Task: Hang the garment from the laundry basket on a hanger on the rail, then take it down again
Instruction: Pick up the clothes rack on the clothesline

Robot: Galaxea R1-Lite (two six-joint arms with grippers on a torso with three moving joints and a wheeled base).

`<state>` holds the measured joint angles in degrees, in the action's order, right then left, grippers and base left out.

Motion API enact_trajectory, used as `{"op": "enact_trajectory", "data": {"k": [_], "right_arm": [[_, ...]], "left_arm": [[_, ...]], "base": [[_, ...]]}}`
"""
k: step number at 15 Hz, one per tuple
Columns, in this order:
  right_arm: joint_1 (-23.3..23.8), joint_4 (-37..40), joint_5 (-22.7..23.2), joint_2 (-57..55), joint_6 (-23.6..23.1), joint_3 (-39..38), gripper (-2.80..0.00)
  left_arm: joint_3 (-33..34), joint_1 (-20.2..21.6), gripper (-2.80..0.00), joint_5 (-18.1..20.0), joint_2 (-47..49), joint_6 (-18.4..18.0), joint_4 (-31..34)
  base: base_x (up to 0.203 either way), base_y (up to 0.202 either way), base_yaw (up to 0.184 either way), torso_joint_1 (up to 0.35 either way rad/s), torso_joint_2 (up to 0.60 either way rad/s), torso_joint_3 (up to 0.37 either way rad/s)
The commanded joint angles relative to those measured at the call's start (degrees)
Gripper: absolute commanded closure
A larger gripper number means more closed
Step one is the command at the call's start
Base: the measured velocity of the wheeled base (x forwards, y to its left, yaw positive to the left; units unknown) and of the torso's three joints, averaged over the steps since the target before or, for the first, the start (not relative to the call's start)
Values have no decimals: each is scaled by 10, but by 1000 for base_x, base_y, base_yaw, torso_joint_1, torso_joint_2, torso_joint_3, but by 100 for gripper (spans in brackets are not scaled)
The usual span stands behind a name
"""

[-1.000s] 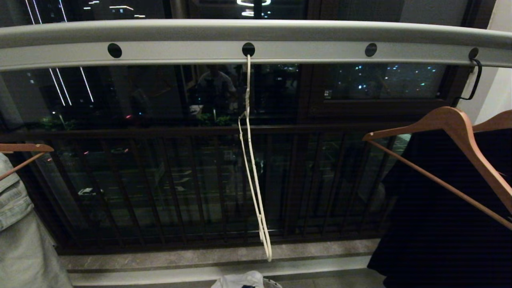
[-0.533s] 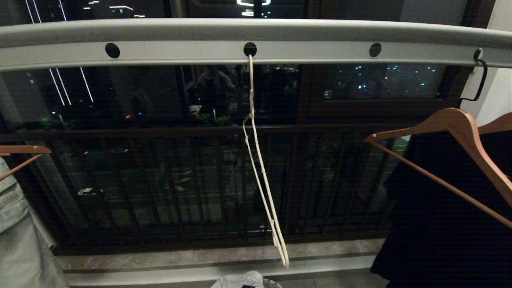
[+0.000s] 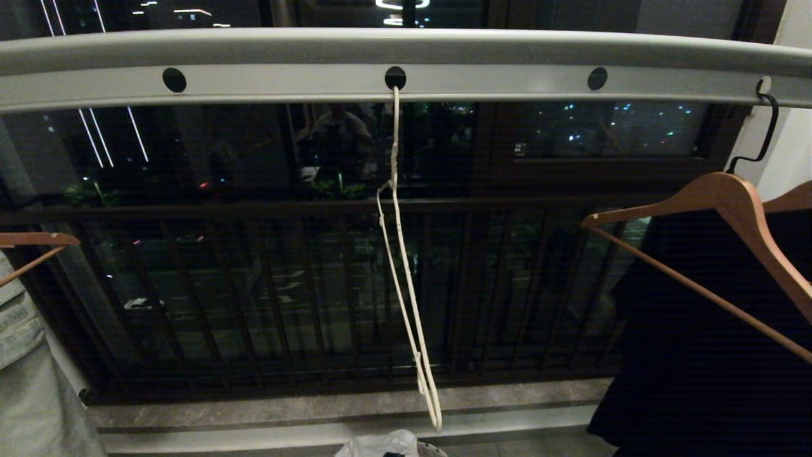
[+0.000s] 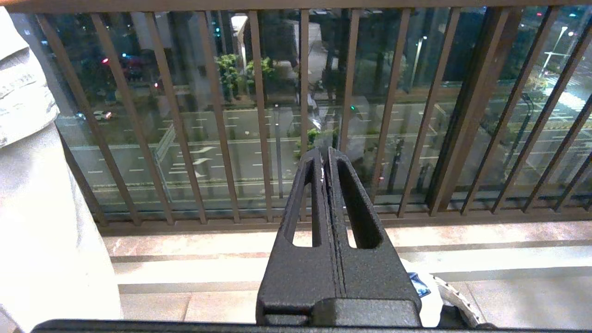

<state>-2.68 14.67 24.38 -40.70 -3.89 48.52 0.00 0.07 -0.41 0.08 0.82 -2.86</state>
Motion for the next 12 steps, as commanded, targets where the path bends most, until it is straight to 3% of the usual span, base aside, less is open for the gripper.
{"op": "enact_trajectory", "data": {"k": [1,3,5,9,12], "right_arm": [[-43,-6,4,-133,37,75,0],[-103,-11,-9,-181,72,126,0],[-169,-23,-55,-220,117,166,0],[-345,-35,-207,-273,146,204,0],[-445,-35,-309,-310,183,234,0]], "left_arm": [[9,0,0,0,0,0,0],[9,0,0,0,0,0,0],[8,0,0,0,0,0,0],[9,0,0,0,0,1,0],[9,0,0,0,0,1,0]], "base": [[0,0,0,0,0,0],[0,0,0,0,0,0],[0,0,0,0,0,0],[0,0,0,0,0,0],[0,0,0,0,0,0]]}}
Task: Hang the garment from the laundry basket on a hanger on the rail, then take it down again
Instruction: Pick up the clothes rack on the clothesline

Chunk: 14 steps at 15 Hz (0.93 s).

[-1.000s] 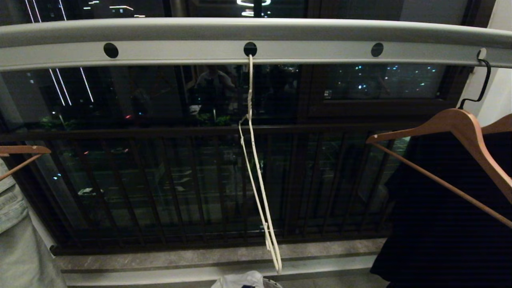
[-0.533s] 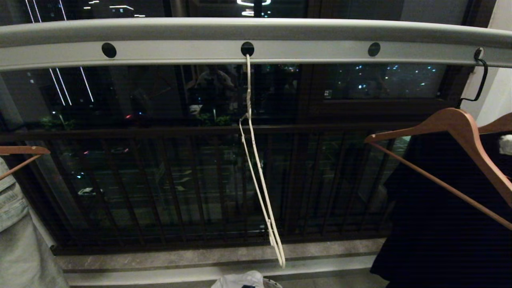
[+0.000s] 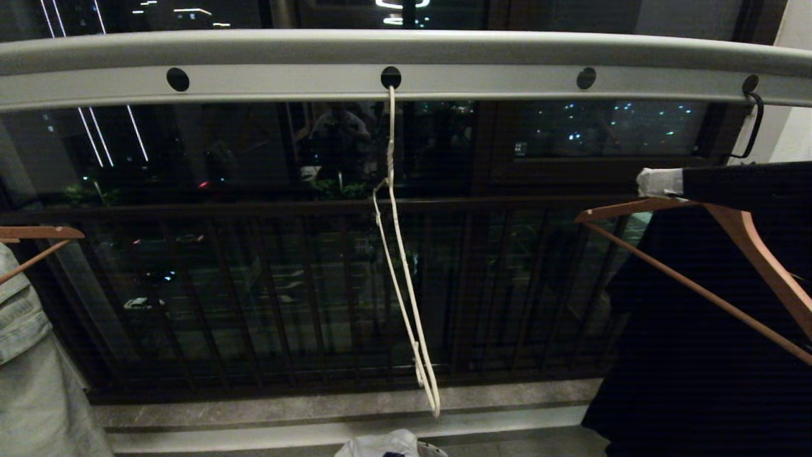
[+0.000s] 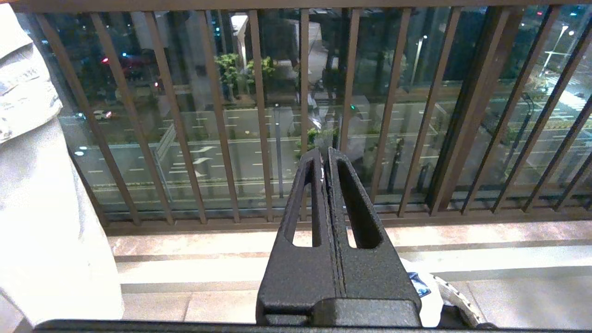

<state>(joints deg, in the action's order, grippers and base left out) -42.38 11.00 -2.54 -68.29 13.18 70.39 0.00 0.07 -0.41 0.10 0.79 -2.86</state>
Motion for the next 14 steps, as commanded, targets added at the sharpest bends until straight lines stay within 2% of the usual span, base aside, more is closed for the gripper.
{"op": "enact_trajectory", "data": {"k": [1,6,7,14], "right_arm": [[-67,2,-65,-51,29,23,0],[-148,1,-136,-127,126,66,0],[-157,0,-154,-141,131,67,-280],[-168,-34,-221,-241,130,102,-280]], "left_arm": [[8,0,0,0,0,0,0],[9,0,0,0,0,0,0],[8,0,0,0,0,0,0],[8,0,0,0,0,0,0]], "base": [[0,0,0,0,0,0],[0,0,0,0,0,0],[0,0,0,0,0,0],[0,0,0,0,0,0]]}}
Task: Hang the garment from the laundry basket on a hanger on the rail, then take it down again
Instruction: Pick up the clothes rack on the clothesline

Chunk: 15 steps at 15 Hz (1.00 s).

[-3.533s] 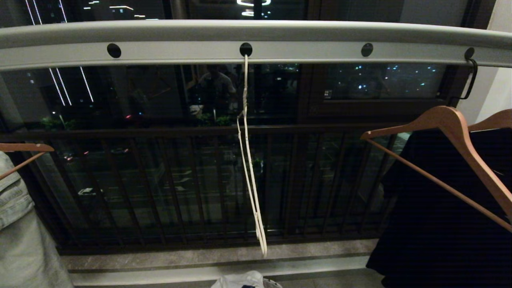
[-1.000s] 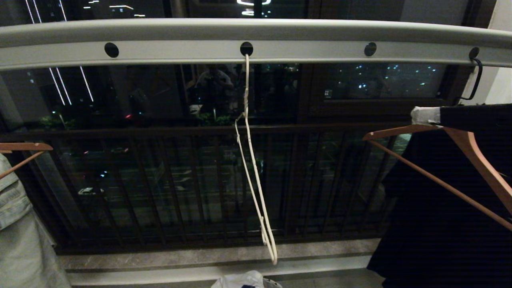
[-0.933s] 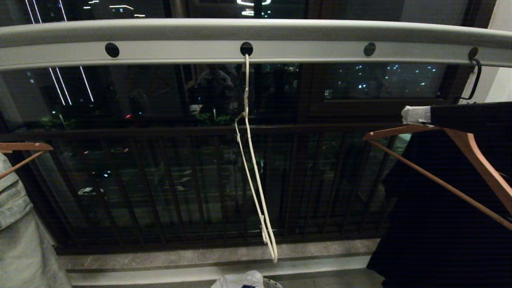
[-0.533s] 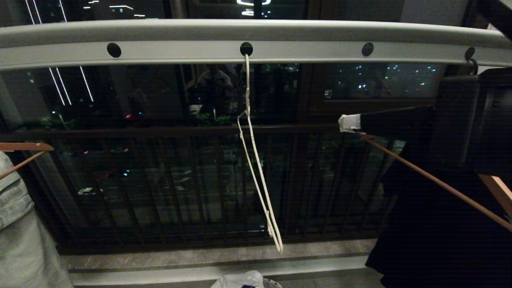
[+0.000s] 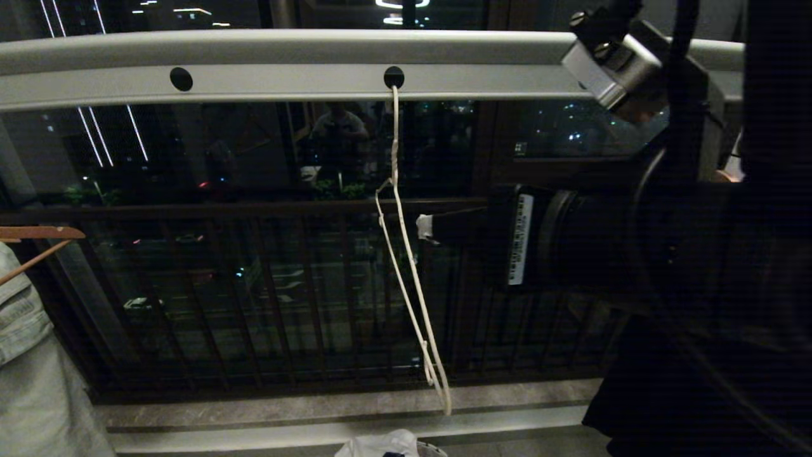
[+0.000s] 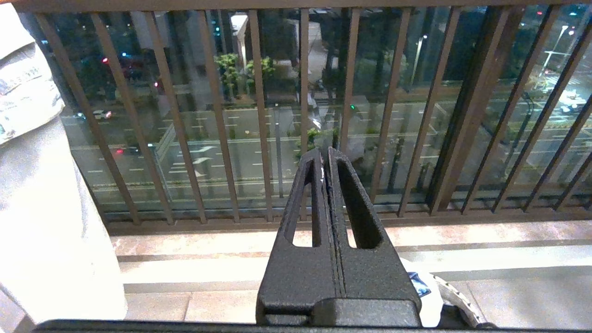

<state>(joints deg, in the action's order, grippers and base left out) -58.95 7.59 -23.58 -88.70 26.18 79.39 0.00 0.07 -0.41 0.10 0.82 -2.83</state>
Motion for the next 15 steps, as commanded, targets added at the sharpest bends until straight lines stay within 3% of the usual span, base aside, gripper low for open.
{"op": "enact_trajectory", "data": {"k": [1,10,15], "right_arm": [[-2,0,-23,-52,-1,20,-280],[-2,4,-105,-134,-71,59,-280],[-2,34,-109,-142,-75,60,-280]], "left_arm": [[9,0,0,0,0,0,-1],[9,0,0,0,0,1,-1],[9,0,0,0,0,0,-1]], "base": [[0,0,0,0,0,0],[0,0,0,0,0,0],[0,0,0,0,0,0]]}}
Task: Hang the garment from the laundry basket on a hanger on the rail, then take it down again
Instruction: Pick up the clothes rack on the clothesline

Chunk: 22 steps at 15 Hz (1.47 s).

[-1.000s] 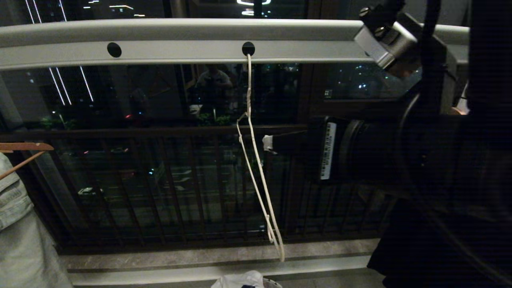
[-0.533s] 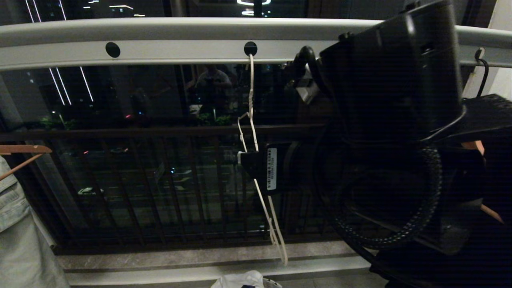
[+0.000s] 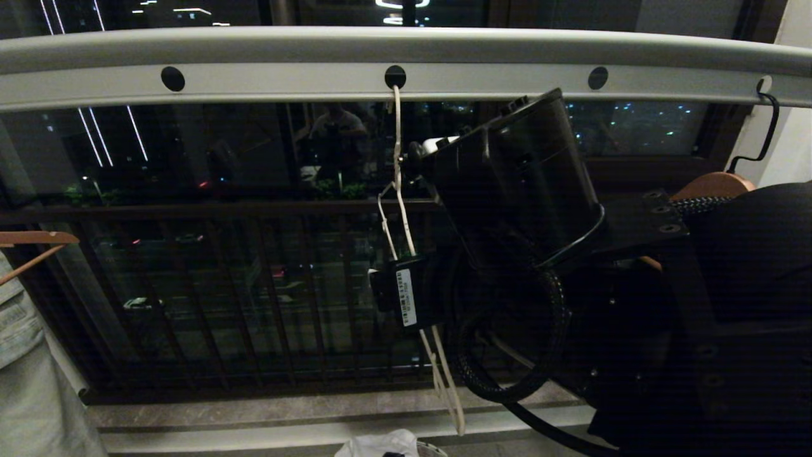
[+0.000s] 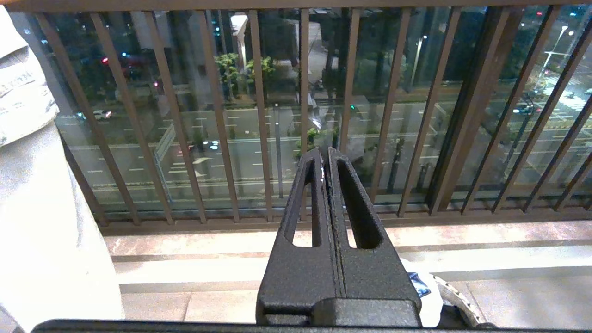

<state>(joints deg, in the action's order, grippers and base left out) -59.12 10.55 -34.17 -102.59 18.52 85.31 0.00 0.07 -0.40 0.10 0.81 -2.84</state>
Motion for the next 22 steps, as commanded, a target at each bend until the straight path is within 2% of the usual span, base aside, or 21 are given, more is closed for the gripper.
{"op": "enact_trajectory", "data": {"k": [1,10,22], "right_arm": [[1,11,-3,-3,0,1,-280],[20,22,-5,-21,-45,7,-280],[27,22,-14,-27,-78,33,-280]], "left_arm": [[9,0,0,0,0,0,-1],[9,0,0,0,0,0,-1],[9,0,0,0,0,1,-1]], "base": [[0,0,0,0,0,0],[0,0,0,0,0,0],[0,0,0,0,0,0]]}}
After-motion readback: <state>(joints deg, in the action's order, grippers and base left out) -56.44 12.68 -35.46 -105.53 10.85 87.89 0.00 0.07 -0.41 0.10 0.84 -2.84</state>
